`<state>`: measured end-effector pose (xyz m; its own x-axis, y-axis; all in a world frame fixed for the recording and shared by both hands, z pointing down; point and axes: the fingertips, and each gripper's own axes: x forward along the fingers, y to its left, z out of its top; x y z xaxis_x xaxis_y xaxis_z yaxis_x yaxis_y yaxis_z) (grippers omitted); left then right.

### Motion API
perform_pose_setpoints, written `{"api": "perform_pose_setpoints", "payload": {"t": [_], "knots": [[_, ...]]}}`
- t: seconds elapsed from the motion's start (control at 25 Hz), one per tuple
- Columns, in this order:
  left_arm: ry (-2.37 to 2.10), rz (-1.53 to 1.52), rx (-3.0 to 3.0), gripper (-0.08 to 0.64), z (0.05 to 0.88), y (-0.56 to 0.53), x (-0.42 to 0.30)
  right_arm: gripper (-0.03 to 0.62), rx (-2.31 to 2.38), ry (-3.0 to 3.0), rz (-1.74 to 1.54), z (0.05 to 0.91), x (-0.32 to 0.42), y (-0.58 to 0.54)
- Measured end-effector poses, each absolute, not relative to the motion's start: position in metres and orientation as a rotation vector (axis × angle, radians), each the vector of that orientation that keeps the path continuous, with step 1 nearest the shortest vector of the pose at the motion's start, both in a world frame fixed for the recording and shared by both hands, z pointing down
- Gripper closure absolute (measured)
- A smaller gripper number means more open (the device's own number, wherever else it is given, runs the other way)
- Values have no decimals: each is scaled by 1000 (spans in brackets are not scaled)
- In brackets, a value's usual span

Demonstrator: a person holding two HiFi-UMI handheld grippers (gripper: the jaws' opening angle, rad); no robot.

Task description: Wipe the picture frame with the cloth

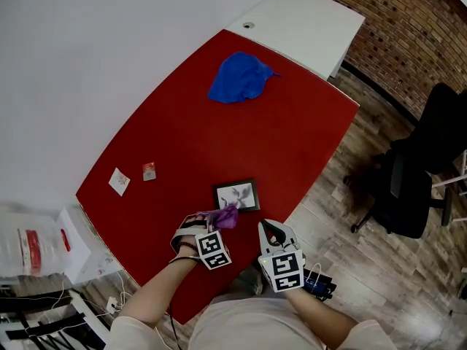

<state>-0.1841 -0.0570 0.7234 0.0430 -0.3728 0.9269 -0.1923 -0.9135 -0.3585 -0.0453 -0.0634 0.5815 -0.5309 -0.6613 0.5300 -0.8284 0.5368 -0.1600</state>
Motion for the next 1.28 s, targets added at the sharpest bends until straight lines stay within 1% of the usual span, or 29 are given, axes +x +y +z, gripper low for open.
{"api": "perform_pose_setpoints", "payload": {"t": [0.12,0.28,0.4,0.52,0.76,1.08,1.28], "knots": [[621,-1961,-2188,499,714,-70,-182,588,1212,-2372,556,583,-46,-63],[764,-1907,-2205,499,700,-127,-180,588,1224,-2365,563,583,-38,-63],[808,-1934,-2099,499,701,-167,-186,588,1235,-2348,568,584,-31,-59],[776,-1975,-2065,499,710,-181,-181,588,1249,-2326,576,586,-22,-54],[713,-1998,-2054,499,724,-165,-169,588,1279,-2303,580,591,-6,-52],[584,-1989,-2065,499,722,-91,-156,588,1232,-2343,585,591,-20,-53],[570,-1986,-2078,499,721,-69,-154,588,1204,-2352,589,595,-27,-52]]}}
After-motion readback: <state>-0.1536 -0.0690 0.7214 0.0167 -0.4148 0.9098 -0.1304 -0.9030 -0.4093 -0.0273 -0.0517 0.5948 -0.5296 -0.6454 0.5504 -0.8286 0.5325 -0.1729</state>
